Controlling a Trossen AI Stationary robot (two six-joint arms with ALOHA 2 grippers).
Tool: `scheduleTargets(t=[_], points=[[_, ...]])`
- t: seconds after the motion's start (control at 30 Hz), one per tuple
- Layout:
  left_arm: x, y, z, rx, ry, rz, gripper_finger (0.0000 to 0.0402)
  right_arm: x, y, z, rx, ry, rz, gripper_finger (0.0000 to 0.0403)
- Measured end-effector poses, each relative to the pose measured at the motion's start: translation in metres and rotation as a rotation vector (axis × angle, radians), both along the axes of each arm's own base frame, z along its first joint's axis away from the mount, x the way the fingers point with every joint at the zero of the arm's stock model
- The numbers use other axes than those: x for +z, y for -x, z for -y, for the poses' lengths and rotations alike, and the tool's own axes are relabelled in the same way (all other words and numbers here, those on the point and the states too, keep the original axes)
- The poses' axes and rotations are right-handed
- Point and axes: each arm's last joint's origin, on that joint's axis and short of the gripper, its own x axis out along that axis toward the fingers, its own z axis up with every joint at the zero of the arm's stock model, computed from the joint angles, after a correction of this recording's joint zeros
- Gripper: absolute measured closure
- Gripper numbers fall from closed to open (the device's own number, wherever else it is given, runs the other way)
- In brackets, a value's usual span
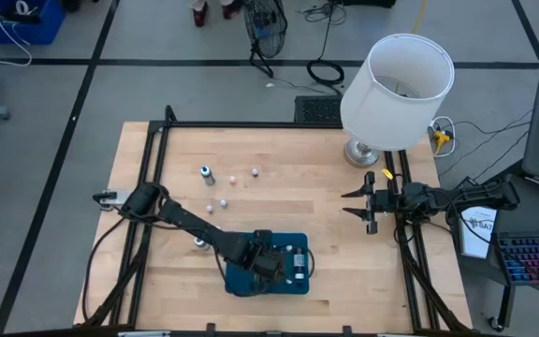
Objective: Pick & Place food coloring
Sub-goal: Put the purple food coloring bottle into the blue container, then put the blue food coloring bottle into the blue container
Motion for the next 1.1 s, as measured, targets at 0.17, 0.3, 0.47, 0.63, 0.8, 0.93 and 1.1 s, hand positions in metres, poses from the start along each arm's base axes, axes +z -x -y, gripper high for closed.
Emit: scheduleTargets(t=[0.17, 0.3, 0.47, 0.63, 0.8, 0.93, 1.1], points=[[0.03, 0.0, 0.0, -0.015, -0.003, 0.023, 0.0173, 0.0, 0.0, 0.0, 0.0, 0.0, 0.0, 0.0243], [0.055, 0.004, -0.001, -0.013, 0.014, 0.081, 0.018, 0.0, 0.0, 0.0, 0.0, 0.0, 0.001, 0.0241], [0.091, 0.02, -0.003, -0.026, -0.044, 0.167, 0.0183, 0.0, 0.0, 0.0, 0.0, 0.0, 0.003, 0.0242], [0.122, 0.044, -0.023, 0.098, -0.328, 0.225, 0.0186, 0.0, 0.0, 0.0, 0.0, 0.0, 0.001, 0.0241], [0.146, 0.049, -0.073, 0.219, -0.37, 0.224, 0.0203, 0.0, 0.0, 0.0, 0.0, 0.0, -0.001, 0.0243], [0.155, 0.042, -0.128, 0.322, -0.348, 0.212, 0.0216, 0.0, 0.0, 0.0, 0.0, 0.0, -0.004, 0.0242], [0.148, 0.039, -0.207, 0.423, -0.227, 0.124, 0.0222, -0.001, 0.0, 0.0, 0.0, 0.001, -0.006, 0.0242]])
